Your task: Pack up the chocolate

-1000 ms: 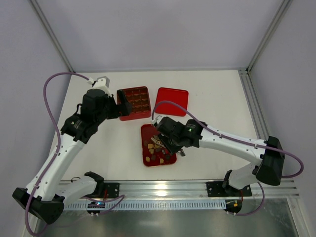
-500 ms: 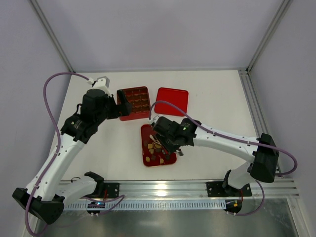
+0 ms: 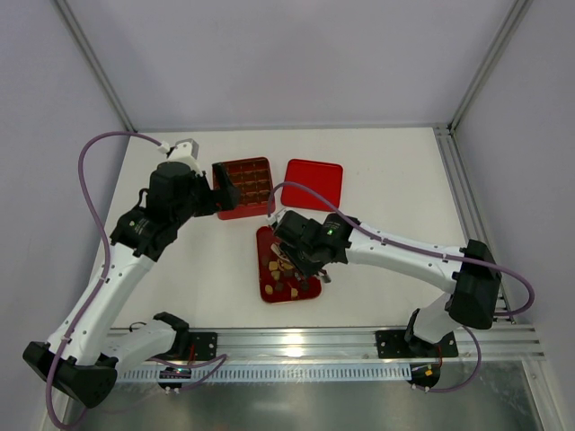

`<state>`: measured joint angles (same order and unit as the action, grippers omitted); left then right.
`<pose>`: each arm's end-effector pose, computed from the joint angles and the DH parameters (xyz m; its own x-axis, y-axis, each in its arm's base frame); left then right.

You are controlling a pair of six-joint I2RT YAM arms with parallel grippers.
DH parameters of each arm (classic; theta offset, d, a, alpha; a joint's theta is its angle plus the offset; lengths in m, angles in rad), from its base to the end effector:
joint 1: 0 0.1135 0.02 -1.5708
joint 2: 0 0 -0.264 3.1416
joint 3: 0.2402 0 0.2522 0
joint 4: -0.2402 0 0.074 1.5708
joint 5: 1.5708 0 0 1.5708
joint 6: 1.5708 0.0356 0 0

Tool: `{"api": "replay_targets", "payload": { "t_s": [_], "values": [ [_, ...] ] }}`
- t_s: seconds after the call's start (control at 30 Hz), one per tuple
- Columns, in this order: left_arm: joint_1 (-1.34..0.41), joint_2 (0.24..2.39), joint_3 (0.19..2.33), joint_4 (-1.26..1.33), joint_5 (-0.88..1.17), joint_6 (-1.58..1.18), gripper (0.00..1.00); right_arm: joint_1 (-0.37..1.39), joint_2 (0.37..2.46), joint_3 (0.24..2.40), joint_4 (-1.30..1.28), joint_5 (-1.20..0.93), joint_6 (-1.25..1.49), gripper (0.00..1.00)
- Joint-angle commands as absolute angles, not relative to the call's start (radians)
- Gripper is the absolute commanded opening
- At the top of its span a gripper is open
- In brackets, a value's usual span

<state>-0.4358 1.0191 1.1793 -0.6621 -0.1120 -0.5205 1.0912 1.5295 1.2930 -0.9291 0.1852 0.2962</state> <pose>0.1918 -0.0849 0.3840 -0.5428 -0.2924 -0.7873 0.0700 0.9184 -0.3893 0.1462 0.2669 0.2780 -0.6504 -0.6286 -0.4264 -0.6782 0.7334 -0.0468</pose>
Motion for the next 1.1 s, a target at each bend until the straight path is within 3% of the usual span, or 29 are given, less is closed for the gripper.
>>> {"api": "replay_targets", "payload": {
  "t_s": [0.0, 0.3, 0.7, 1.07],
  "values": [
    [-0.43, 1.011, 1.175, -0.618, -0.11, -0.517, 1.0, 1.094, 1.545, 1.341, -0.917, 0.206, 0.285, 0.38],
    [-0.426, 1.003, 1.173, -0.618, -0.112, -0.515, 1.0, 1.086, 1.554, 1.338, -0.911, 0.201, 0.291, 0.37],
    [-0.425, 1.006, 1.177, -0.618, -0.11, -0.512, 1.0, 1.075, 1.534, 1.35, -0.913, 0.201, 0.301, 0.24],
    [-0.422, 1.006, 1.181, -0.618, -0.112, -0.508, 1.0, 1.046, 1.482, 1.384, -0.917, 0.183, 0.314, 0.21]
  ]
}}
